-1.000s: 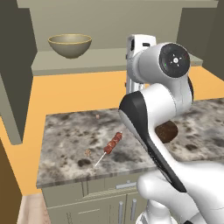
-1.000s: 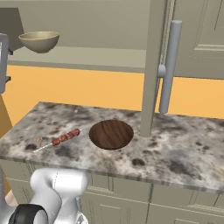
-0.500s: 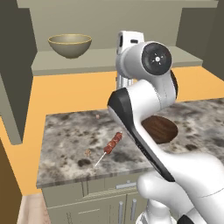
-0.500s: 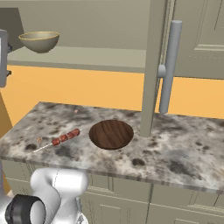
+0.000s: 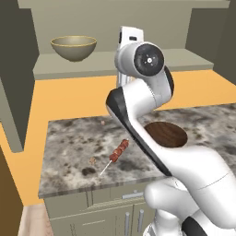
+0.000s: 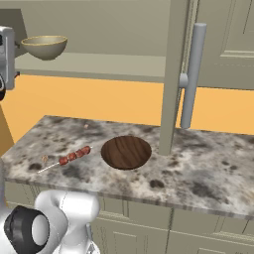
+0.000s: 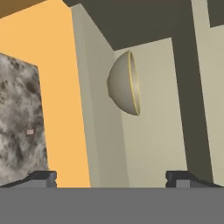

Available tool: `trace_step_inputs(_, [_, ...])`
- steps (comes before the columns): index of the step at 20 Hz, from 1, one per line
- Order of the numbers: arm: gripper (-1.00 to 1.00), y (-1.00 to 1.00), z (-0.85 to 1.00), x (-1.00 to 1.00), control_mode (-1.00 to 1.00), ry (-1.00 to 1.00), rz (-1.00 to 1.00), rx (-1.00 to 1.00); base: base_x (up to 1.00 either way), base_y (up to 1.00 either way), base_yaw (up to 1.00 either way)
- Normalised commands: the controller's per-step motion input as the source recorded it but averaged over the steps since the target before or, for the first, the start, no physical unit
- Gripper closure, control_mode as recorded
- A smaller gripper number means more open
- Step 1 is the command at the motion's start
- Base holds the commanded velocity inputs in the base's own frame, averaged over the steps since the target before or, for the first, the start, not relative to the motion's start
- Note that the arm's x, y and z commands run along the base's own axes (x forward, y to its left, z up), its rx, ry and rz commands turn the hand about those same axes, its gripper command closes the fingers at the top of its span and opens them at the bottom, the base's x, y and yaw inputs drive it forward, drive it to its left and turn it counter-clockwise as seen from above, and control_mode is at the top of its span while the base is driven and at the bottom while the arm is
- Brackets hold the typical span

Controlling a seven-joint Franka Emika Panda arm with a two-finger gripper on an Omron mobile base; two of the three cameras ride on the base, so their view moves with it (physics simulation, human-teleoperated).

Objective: Pick both bowls and place them on the counter. Then place the kebab skewer in one bowl and place the sugar cube in the other bowl.

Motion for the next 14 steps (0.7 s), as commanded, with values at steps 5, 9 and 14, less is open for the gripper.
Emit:
trace_step_inputs(5, [-1.0,0.12,0.1,0.37,-1.0,0.0,-0.07,0.0,0.0,0.0,0.0])
trace_step_inputs(9, [-1.0,0.09,0.0,0.46,-1.0,0.05,-0.01,0.0,0.0,0.0,0.0])
trace_step_inputs(14, [-1.0,0.13,0.0,0.52,-1.0,0.04,0.0,0.0,0.0,0.0,0.0])
